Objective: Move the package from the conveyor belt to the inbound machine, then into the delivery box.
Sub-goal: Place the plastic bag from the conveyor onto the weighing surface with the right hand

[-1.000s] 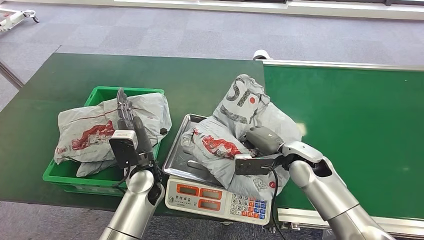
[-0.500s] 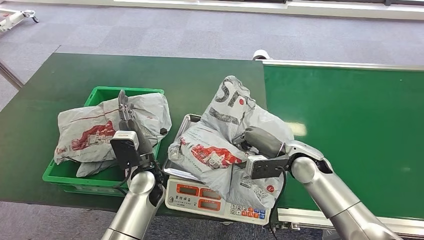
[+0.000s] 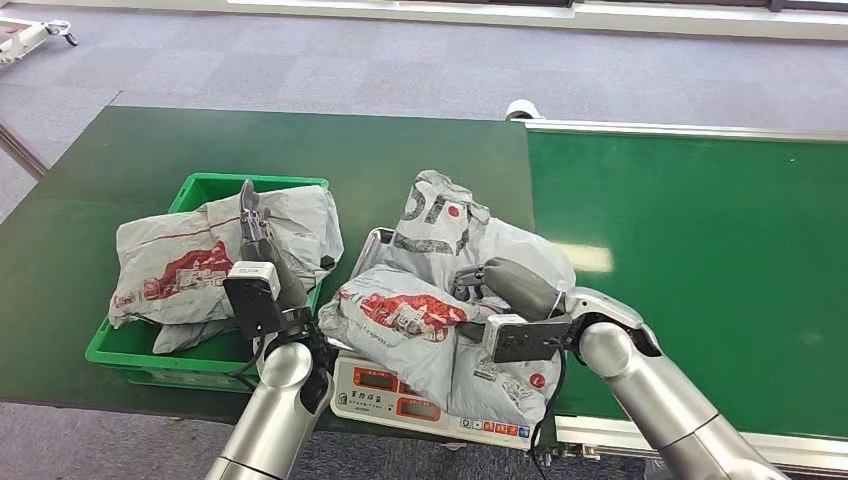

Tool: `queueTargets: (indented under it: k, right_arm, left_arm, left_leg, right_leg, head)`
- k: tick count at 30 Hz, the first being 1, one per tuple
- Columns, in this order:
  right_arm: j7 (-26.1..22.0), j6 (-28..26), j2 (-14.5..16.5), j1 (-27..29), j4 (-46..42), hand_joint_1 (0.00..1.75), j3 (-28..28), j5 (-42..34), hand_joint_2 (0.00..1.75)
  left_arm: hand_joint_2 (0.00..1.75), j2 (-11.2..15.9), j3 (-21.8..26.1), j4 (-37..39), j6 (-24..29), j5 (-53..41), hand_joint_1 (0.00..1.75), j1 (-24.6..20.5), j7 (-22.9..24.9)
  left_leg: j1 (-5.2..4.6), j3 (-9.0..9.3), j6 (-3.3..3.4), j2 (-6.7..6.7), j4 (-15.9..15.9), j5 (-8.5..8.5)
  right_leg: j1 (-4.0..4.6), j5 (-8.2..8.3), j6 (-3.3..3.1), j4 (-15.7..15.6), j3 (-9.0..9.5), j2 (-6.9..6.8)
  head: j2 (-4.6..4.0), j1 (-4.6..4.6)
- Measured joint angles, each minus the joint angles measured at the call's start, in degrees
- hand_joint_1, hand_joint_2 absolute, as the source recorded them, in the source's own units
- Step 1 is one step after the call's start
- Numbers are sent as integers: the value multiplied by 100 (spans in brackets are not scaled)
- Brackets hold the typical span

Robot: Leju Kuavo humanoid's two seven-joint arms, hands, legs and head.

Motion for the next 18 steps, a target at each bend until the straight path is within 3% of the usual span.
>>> queueTargets:
  k: [4, 18]
  right_arm:
    - [379, 82, -58, -147, 318, 0, 152, 313, 175]
    - [411, -24, -86, -387, 944, 0, 403, 348, 175]
  left_arm:
    - [0, 1, 1, 0, 14, 1, 0, 2, 0]
    - [0, 4, 2, -2, 33, -4, 0, 13, 0]
  left_leg:
    - [0, -1, 0, -3, 0, 0]
    - [0, -1, 0, -3, 0, 0]
  right_leg:
    - [0, 2, 2, 0, 1, -1]
    - [0, 2, 2, 0, 1, -1]
  head:
    - [0, 1]
    - [0, 1]
